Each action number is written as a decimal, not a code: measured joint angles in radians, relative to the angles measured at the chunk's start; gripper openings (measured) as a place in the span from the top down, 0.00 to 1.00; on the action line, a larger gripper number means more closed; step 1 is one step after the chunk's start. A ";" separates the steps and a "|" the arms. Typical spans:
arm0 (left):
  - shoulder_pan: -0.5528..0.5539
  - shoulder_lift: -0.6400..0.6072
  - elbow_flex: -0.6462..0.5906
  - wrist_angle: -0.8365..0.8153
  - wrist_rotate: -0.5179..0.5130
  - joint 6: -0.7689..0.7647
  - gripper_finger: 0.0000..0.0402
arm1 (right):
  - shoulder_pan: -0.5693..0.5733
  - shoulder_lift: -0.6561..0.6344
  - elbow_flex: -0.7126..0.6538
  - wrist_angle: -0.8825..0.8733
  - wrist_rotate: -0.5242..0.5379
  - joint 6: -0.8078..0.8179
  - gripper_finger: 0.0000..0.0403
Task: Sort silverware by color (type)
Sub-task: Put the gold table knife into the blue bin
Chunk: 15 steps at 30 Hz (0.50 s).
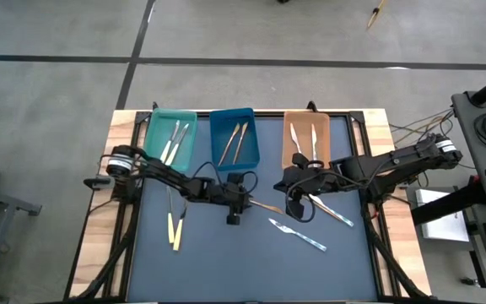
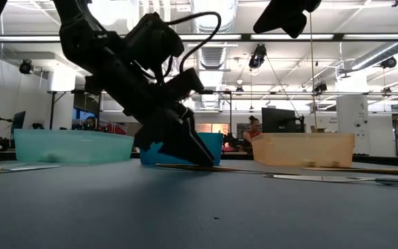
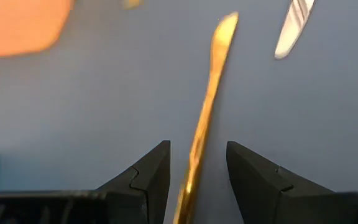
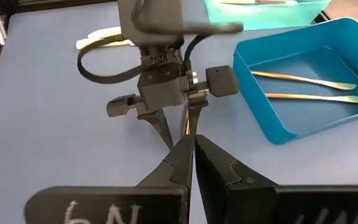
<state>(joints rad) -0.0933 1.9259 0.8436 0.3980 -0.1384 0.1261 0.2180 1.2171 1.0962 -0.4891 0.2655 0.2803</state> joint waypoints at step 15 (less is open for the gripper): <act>-0.003 0.070 0.008 0.023 0.002 -0.084 0.78 | 0.000 0.000 -0.002 0.000 0.000 0.010 0.98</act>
<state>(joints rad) -0.0968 1.9957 0.8521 0.4207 -0.1366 0.0418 0.2180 1.2175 1.0943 -0.4892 0.2655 0.2905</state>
